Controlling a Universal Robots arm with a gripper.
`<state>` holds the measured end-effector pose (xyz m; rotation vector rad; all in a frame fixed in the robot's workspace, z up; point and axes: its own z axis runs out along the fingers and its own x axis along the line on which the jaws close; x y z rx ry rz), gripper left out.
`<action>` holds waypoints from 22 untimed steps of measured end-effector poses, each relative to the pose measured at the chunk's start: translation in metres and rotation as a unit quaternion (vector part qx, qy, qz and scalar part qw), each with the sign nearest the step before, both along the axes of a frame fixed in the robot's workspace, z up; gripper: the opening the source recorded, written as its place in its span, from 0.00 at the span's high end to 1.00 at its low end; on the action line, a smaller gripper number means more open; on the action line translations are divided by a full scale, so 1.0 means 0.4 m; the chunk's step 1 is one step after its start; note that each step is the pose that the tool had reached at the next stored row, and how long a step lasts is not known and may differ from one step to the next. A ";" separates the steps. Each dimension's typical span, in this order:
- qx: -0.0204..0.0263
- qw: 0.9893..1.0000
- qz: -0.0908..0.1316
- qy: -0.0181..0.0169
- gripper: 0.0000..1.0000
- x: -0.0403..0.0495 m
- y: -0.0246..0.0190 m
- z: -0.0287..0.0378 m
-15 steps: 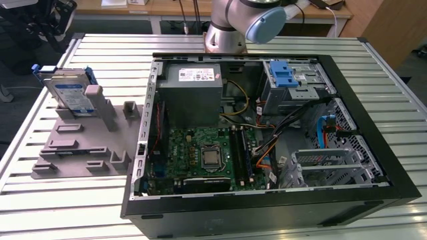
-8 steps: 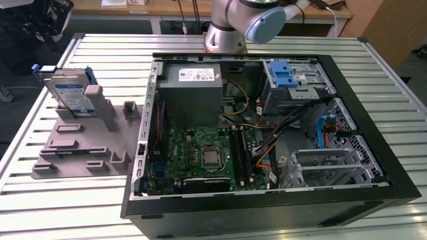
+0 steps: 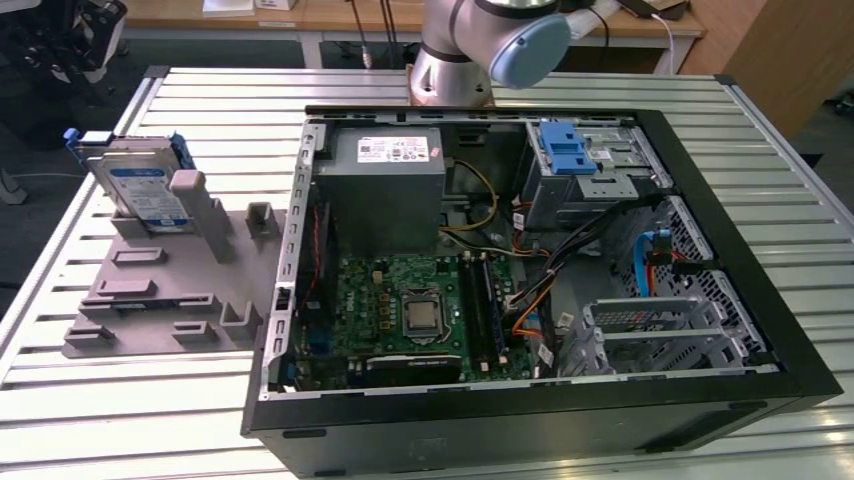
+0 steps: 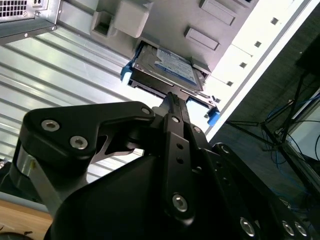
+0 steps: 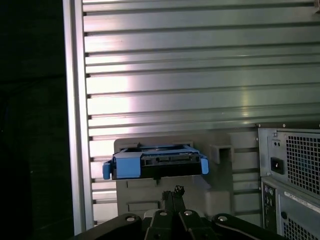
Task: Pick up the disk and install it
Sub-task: 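Reach for the disk, then pick up the disk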
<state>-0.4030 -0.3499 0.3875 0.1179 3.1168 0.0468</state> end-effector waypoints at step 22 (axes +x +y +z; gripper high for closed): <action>0.000 1.000 0.000 0.000 0.89 -0.074 0.008 -0.003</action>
